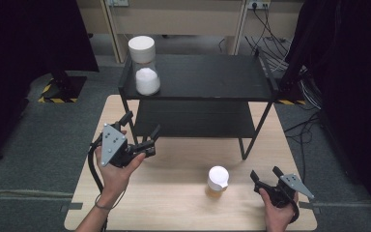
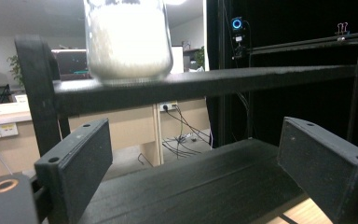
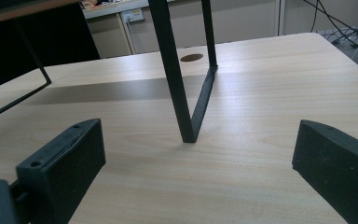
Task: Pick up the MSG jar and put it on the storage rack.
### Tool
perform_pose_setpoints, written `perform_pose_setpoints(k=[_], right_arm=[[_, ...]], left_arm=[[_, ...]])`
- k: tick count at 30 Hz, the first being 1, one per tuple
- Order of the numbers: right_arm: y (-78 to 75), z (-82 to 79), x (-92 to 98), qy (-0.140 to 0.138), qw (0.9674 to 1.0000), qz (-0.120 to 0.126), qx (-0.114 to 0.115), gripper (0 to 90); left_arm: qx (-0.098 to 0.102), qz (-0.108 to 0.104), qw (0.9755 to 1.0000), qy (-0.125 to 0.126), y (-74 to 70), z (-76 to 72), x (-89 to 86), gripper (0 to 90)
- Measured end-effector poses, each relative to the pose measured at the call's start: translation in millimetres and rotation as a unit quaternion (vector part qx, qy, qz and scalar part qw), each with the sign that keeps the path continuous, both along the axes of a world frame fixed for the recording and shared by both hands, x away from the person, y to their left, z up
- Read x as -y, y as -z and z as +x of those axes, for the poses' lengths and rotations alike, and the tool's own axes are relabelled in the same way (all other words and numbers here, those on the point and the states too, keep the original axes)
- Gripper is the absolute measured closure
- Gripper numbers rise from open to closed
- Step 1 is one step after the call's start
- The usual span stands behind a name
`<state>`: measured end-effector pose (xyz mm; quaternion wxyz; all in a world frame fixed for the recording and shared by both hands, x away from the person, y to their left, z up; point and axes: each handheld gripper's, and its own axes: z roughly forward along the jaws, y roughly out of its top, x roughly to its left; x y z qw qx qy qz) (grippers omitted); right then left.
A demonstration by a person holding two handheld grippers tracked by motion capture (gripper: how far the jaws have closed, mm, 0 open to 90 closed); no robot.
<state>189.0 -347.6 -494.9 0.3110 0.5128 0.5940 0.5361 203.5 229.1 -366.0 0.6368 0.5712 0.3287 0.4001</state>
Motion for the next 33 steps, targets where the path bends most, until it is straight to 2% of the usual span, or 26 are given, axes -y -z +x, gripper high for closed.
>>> perform_pose_setpoints(k=[7,8,11,19,24,29,33], right_arm=[[0.0,0.0,0.0,0.000,1.0000,0.001,0.000,2.7],[0.0,0.0,0.0,0.000,1.0000,0.001,0.000,2.7],[-0.1,-0.1,-0.2,0.000,1.0000,0.000,-0.001,2.7],[-0.5,0.3,-0.6,-0.001,1.0000,-0.002,-0.001,2.7],[-0.5,0.4,-0.6,-0.001,1.0000,-0.002,-0.001,2.7],[-0.4,0.3,-0.7,-0.001,1.0000,-0.002,-0.001,2.7],[-0.4,0.3,-0.7,-0.001,1.0000,-0.002,-0.001,2.7]], left_arm=[[-0.010,-0.002,0.9999,-0.001,24.1,-5.1,0.6,9.8],[-0.010,-0.002,0.9999,-0.001,24.1,-5.1,0.6,9.8],[-0.018,-0.008,0.9998,-0.001,33.5,-7.1,-1.1,9.7],[-0.044,-0.008,0.9990,-0.003,57.0,-11.3,-3.9,9.7],[-0.050,-0.010,0.9987,-0.005,66.9,-13.0,-3.8,9.7],[-0.062,-0.002,0.9980,-0.008,79.1,-15.2,-2.3,9.7],[-0.078,-0.005,0.9969,-0.012,93.6,-15.8,-1.5,9.7]])
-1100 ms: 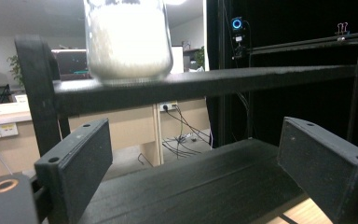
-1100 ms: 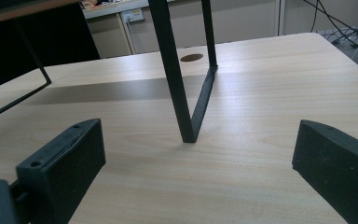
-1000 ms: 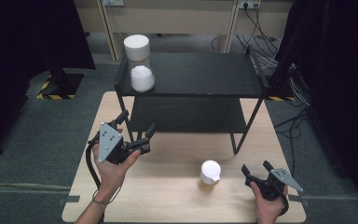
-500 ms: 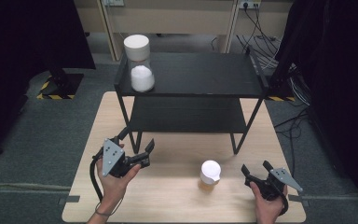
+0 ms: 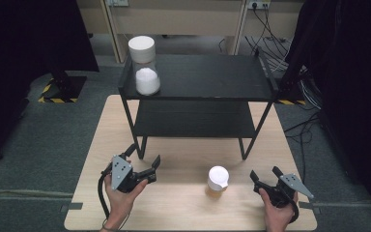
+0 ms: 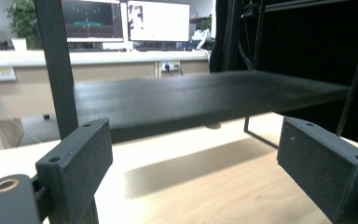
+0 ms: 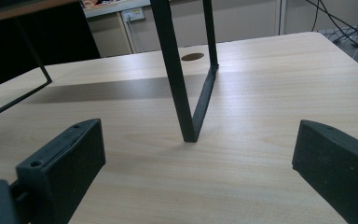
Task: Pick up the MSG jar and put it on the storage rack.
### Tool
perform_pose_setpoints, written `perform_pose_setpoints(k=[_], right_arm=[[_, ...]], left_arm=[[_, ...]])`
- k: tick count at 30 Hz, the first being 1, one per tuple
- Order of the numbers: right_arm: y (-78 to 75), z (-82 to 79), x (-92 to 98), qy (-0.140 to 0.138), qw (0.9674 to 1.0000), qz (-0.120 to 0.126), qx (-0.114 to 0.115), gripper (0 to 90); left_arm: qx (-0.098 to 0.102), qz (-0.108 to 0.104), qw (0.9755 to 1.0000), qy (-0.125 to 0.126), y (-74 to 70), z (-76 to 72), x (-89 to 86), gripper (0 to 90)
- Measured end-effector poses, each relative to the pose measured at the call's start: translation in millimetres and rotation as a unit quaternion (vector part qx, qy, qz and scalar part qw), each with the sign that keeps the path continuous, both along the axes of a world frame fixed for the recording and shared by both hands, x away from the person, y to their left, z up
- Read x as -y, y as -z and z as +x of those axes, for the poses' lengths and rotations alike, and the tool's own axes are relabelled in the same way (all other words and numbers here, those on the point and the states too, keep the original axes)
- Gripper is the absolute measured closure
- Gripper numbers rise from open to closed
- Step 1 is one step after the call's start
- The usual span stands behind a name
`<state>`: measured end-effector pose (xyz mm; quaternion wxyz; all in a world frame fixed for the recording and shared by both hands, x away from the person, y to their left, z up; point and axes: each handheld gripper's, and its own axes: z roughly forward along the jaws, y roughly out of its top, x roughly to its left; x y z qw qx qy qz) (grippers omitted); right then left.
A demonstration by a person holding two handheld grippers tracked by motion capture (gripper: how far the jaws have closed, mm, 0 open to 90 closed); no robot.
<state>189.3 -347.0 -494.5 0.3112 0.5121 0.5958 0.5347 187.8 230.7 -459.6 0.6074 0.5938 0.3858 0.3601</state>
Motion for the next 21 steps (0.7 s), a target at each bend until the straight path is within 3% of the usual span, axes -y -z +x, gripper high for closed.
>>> perform_pose_setpoints(k=[14,21], right_arm=[[-0.1,-0.2,-0.3,0.000,1.0000,-0.001,0.000,2.7],[0.0,-0.1,-0.1,-0.001,1.0000,-0.001,0.000,2.7]], left_arm=[[-0.050,0.006,0.9987,-0.006,38.1,0.6,0.8,9.8],[-0.060,0.007,0.9982,0.000,49.3,4.2,-3.7,10.0]])
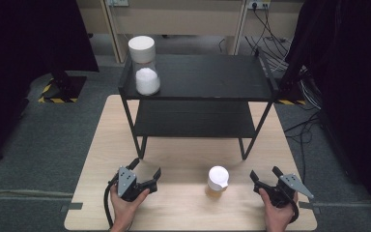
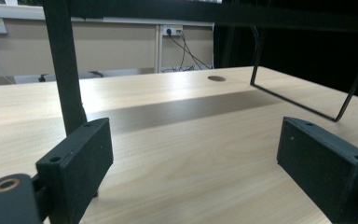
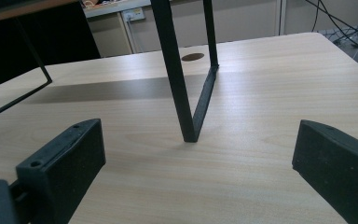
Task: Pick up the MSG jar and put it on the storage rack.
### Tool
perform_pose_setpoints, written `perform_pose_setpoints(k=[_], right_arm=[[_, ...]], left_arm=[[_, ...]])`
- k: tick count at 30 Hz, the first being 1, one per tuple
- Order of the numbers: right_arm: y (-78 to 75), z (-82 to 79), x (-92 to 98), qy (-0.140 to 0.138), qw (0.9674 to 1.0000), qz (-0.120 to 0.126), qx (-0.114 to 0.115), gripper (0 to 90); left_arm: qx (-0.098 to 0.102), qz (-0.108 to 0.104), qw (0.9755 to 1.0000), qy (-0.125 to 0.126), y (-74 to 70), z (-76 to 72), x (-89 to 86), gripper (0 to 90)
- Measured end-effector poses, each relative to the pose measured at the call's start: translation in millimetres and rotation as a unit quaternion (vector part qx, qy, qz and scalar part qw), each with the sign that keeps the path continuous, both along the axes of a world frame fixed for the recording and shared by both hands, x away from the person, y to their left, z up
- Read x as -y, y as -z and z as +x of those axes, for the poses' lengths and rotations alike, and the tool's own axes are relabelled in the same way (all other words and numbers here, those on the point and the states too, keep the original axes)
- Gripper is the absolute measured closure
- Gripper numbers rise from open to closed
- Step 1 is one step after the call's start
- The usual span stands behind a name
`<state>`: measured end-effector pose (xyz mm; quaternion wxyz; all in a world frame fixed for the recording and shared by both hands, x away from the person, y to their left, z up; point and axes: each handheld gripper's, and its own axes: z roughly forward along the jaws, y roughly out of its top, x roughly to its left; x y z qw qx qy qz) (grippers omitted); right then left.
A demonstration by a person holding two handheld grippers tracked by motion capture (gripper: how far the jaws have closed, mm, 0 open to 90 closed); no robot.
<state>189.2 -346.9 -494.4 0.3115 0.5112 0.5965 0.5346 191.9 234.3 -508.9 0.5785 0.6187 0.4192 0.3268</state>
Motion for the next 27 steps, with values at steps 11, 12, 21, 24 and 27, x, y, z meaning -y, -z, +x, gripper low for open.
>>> perform_pose_setpoints(k=[11,12,21,24,27], right_arm=[[-0.1,-0.3,-0.1,-0.002,1.0000,0.000,0.000,2.6],[0.0,-0.4,-0.1,-0.002,1.0000,0.000,0.000,2.6],[0.2,-0.6,-0.3,-0.002,1.0000,0.000,0.001,2.6],[-0.3,-0.2,-0.4,-0.002,1.0000,0.000,-0.001,2.6],[-0.5,0.1,-0.1,-0.002,1.0000,0.001,-0.002,2.5]], left_arm=[[-0.009,-0.014,0.9998,0.013,14.2,2.7,-6.0,10.4],[-0.009,-0.014,0.9998,0.011,14.0,2.1,-5.8,10.5],[-0.012,-0.015,0.9998,0.005,13.6,0.7,-4.3,10.7],[-0.012,-0.019,0.9997,0.006,14.2,0.6,-4.9,10.8],[-0.012,-0.021,0.9997,0.005,14.3,0.5,-5.2,10.8]])
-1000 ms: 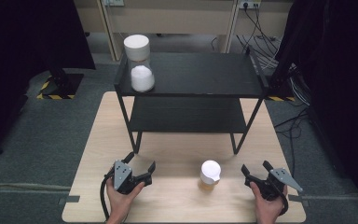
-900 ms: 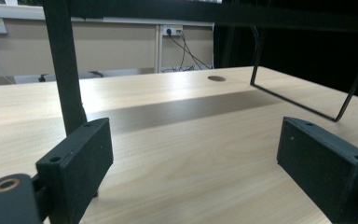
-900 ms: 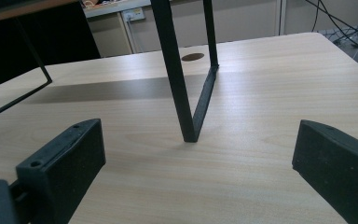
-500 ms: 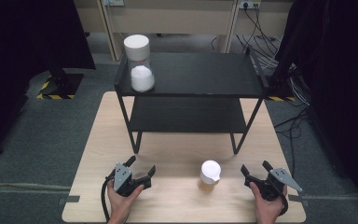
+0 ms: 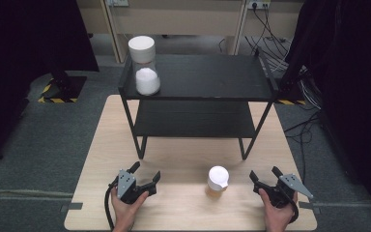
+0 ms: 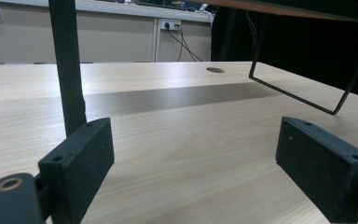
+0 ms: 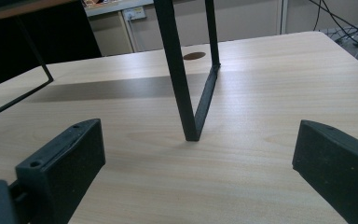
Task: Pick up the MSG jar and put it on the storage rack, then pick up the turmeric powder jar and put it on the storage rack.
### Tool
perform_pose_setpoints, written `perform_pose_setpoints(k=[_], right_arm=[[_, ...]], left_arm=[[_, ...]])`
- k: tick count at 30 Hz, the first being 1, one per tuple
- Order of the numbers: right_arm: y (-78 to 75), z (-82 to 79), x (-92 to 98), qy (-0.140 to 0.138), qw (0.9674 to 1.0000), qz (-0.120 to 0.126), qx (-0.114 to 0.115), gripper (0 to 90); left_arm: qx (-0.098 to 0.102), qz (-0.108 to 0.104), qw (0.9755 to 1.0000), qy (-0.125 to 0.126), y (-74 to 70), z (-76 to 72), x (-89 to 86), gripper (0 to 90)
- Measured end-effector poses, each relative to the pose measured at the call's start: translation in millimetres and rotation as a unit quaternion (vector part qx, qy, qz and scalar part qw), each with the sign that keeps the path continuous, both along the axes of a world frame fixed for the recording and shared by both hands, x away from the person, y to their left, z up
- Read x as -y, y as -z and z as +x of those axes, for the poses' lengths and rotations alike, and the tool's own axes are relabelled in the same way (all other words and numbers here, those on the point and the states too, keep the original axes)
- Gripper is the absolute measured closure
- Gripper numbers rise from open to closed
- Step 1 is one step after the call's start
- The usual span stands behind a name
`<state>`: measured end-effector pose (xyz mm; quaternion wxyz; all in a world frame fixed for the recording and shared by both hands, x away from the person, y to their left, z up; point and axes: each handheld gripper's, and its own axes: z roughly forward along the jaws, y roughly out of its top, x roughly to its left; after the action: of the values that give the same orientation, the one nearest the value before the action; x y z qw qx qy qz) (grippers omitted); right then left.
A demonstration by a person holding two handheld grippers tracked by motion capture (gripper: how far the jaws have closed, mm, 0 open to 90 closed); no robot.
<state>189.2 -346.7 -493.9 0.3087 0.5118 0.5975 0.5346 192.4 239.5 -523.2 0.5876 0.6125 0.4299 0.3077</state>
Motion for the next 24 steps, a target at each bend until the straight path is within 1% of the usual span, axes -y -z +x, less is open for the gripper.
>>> perform_pose_setpoints(k=[3,10,13,24], right_arm=[[0.2,-0.3,-0.3,0.000,1.0000,-0.001,0.001,2.5],[-0.2,0.1,-0.1,0.000,1.0000,-0.001,0.000,2.3],[-0.2,0.2,-0.5,0.000,1.0000,-0.001,0.000,2.3],[0.6,-0.2,0.0,0.000,1.0000,0.000,0.002,2.3]], left_arm=[[-0.001,-0.002,1.0000,0.000,0.0,0.2,-0.2,10.8],[0.002,0.004,1.0000,-0.001,-0.2,-0.2,1.2,10.9],[0.002,0.002,1.0000,-0.001,0.1,-0.4,0.9,10.9],[0.003,0.004,1.0000,-0.002,0.3,-0.6,1.5,10.8]])
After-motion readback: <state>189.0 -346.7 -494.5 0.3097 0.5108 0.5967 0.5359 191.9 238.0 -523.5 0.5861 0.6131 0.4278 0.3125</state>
